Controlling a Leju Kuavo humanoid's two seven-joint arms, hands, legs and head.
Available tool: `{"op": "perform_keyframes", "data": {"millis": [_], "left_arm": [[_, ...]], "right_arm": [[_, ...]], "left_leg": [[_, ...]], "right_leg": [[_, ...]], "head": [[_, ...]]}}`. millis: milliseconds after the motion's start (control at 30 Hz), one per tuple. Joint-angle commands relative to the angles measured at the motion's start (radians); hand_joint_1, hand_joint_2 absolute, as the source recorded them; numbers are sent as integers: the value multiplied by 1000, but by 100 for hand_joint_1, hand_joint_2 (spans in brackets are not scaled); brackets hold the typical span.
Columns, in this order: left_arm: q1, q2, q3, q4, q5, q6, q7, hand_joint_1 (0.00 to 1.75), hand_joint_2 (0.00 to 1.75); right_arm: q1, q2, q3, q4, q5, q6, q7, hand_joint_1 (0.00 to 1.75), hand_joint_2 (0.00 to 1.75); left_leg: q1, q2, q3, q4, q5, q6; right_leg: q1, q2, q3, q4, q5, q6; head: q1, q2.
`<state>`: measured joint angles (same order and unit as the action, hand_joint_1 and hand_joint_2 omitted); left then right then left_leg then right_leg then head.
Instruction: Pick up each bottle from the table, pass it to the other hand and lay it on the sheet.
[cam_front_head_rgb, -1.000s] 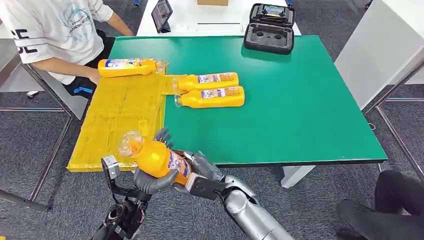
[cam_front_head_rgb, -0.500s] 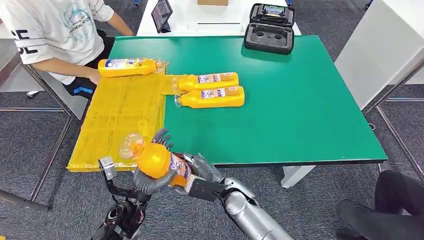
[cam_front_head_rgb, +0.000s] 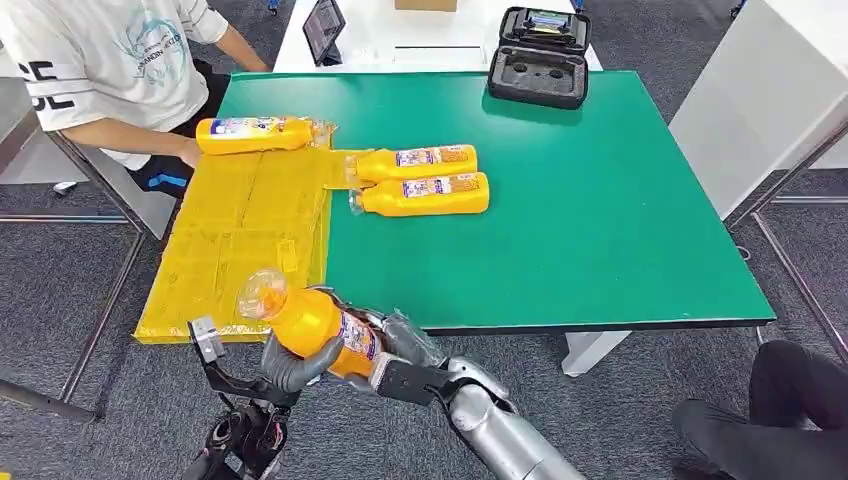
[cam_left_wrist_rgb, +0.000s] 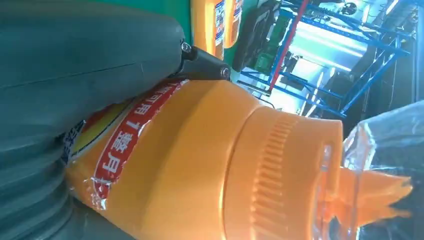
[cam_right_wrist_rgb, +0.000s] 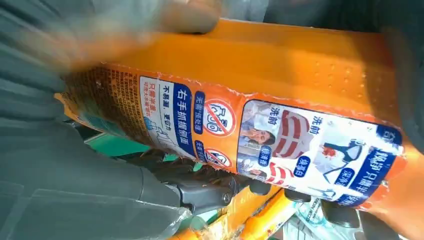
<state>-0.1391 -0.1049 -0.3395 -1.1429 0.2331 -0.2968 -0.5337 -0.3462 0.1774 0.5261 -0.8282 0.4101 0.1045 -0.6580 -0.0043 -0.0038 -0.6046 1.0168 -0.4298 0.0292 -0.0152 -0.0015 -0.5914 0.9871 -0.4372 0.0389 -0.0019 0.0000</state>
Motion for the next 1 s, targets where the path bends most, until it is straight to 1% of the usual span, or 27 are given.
{"op": "perform_keyframes", "data": {"millis": [33, 67, 100, 133, 167, 200, 233, 267, 367, 467, 567, 667, 700, 767, 800, 833, 867, 933, 1000], "left_arm": [[-44, -1, -43, 39, -5, -17, 9, 175, 175], [-47, -3, -45, 43, -6, -16, 9, 175, 175], [-47, -3, -45, 43, -6, -16, 9, 175, 175], [-51, -5, -46, 46, -9, -9, 9, 175, 175], [-51, -7, -45, 42, -12, -2, 10, 175, 175], [-53, -7, -46, 37, -18, 4, 10, 175, 175], [-53, -7, -44, 33, -17, 6, 10, 175, 175], [-59, -2, -46, 28, -27, 20, 13, 175, 175], [-69, 0, -43, 30, -33, 39, 15, 175, 175], [-72, 5, -41, 31, -33, 42, 15, 175, 175], [-71, 6, -27, 15, -66, 109, -2, 175, 175], [-80, 16, -9, -5, -133, 210, -14, 175, 175], [-82, 19, 2, -10, -169, 263, -22, 169, 175], [-87, 29, 38, -22, -198, 334, -27, 175, 175], [-91, 37, 66, -29, -252, 434, -38, 175, 175], [-96, 50, 86, -39, -279, 479, -46, 175, 175], [-101, 63, 99, -45, -275, 473, -47, 175, 175], [-99, 63, 148, -60, -303, 543, -44, 175, 175], [-98, 76, 180, -80, -312, 565, -49, 175, 175]], "right_arm": [[-29, -5, 51, 78, 11, 16, 6, 175, 175], [-28, -5, 51, 77, 12, 14, 6, 175, 175], [-28, -5, 51, 77, 12, 14, 6, 175, 175], [-24, -3, 47, 73, 9, 11, 7, 154, 175], [-19, -2, 41, 67, 3, 7, 8, 65, 175], [-16, -2, 40, 61, 3, 0, 11, 0, 175], [-12, 2, 31, 56, 2, -25, 24, 0, 175], [-8, 1, 31, 41, 1, -31, 34, 0, 0], [11, -2, 6, -16, -23, -42, 49, 0, 0], [15, -5, 3, -33, -28, -44, 56, 0, 0], [26, -15, -3, -70, -40, -45, 65, 0, 0], [27, -24, 1, -89, -44, -47, 68, 0, 0], [27, -25, 4, -92, -45, -45, 69, 0, 0], [27, -26, 7, -100, -51, -46, 69, 0, 0], [29, -26, 5, -107, -56, -46, 66, 0, 0], [30, -29, 8, -117, -60, -47, 65, 0, 0], [29, -30, 9, -121, -61, -47, 65, 0, 0], [30, -32, 6, -136, -81, -44, 60, 0, 0], [30, -34, 7, -147, -92, -37, 56, 0, 0]], "left_leg": [[2, -1, 4, 0, -1, -2], [1, -1, 2, 0, 0, -1], [1, -1, 3, -1, -1, -2], [2, -1, 4, -1, -1, -2], [1, -1, 2, 0, 0, -1], [1, -2, 3, -1, -1, -2], [2, -2, 4, 0, -1, -2], [1, -2, 2, 0, 0, -1], [2, -2, 3, 0, -1, -2], [1, -2, 1, 0, 0, -1], [2, -2, 3, 0, -1, -2], [2, -1, 3, 0, -1, -2], [2, -2, 3, 0, -1, -2], [2, -1, 2, 0, -1, -2], [2, -1, 3, 0, -1, -2], [2, 0, 2, 0, -1, -2], [2, 1, 4, 0, -1, -3], [2, 1, 3, 0, -1, -3], [2, 2, 2, 0, -1, -2]], "right_leg": [[2, -1, 5, -1, -1, -2], [1, -1, 3, -1, 0, -1], [1, -1, 4, -1, -1, -1], [2, -1, 5, -2, -1, -2], [1, -2, 3, -1, -1, -1], [1, -2, 4, -1, -1, -2], [2, -2, 6, -1, -1, -2], [1, -2, 2, -1, -1, -1], [2, -2, 4, -1, -1, -2], [1, -2, 2, 0, -1, -1], [2, -2, 4, -1, -1, -2], [2, -2, 4, -1, -1, -2], [2, -2, 5, -1, -1, -2], [2, -2, 3, -1, -1, -2], [2, -1, 4, 0, -1, -2], [2, 0, 2, -1, 0, -2], [2, 1, 4, -1, -1, -2], [2, 1, 3, 0, 0, -2], [2, 2, 2, 0, 0, -2]], "head": [[0, 0], [0, 0], [0, 0], [0, 0], [0, 0], [0, 0], [1, 0], [0, 0], [1, 0], [0, 0], [0, 0], [0, 0], [1, 0], [1, 0], [0, 0], [1, 0], [0, 0], [0, 0], [0, 0]]}}
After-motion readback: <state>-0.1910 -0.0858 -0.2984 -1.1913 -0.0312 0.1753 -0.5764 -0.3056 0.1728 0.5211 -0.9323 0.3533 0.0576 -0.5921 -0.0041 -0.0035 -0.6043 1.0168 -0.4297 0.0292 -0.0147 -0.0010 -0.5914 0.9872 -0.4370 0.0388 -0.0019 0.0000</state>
